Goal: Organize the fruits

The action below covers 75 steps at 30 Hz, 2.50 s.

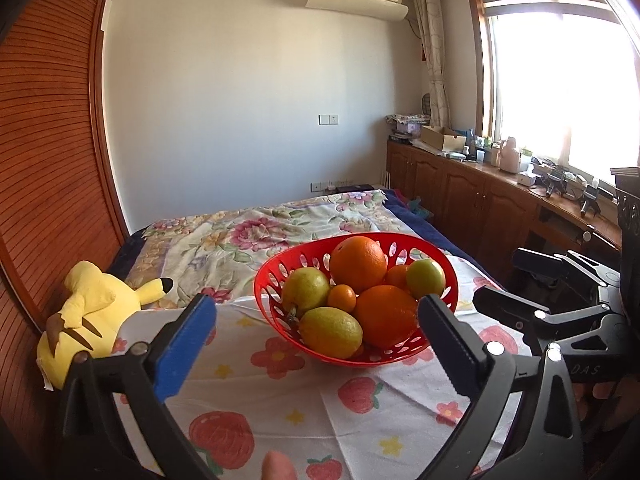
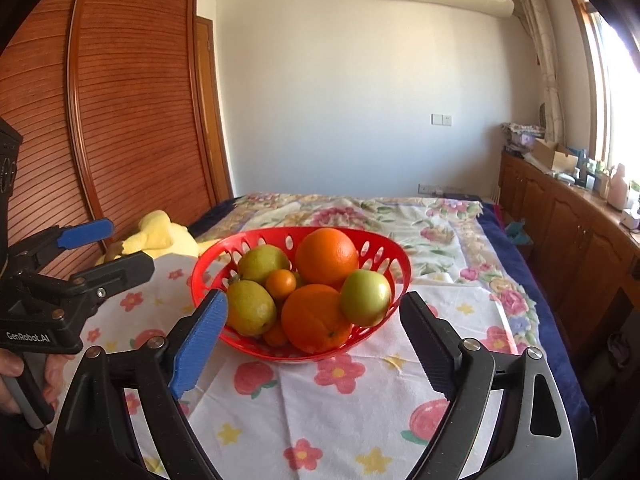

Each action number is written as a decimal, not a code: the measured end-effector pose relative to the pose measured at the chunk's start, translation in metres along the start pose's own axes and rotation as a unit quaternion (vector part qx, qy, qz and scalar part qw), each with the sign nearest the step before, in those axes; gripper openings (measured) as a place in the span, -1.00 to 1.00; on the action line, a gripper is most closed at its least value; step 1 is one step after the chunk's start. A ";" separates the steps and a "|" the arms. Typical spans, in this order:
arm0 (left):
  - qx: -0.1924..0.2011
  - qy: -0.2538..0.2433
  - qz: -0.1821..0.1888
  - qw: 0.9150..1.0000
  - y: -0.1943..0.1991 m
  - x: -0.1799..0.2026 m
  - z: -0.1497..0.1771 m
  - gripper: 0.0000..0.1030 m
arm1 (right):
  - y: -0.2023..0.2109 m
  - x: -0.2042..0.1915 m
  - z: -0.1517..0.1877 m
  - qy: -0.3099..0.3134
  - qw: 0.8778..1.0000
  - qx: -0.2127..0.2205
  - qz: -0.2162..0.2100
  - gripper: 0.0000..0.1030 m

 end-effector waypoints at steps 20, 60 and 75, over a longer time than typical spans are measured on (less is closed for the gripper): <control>0.043 0.005 -0.026 0.999 0.085 0.012 0.010 0.97 | 0.072 -0.018 -0.001 -0.006 0.999 0.043 0.021 0.78; 0.040 0.027 -0.053 0.997 0.149 0.001 0.055 0.97 | 0.145 -0.027 0.028 -0.015 0.996 0.065 0.054 0.78; 0.044 0.032 -0.048 0.997 0.153 0.000 0.054 0.97 | 0.145 -0.028 0.029 -0.014 0.996 0.066 0.053 0.78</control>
Point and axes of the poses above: each gripper's, at about its wrist camera, not at the fingertips, and y roughly against the way its jaws point, x to its right, z to its underside, the point moved 9 cm from there along -y, roughly the way its jaws point, and after that the axes turned 3 degrees about y, right-handed, at the moved point
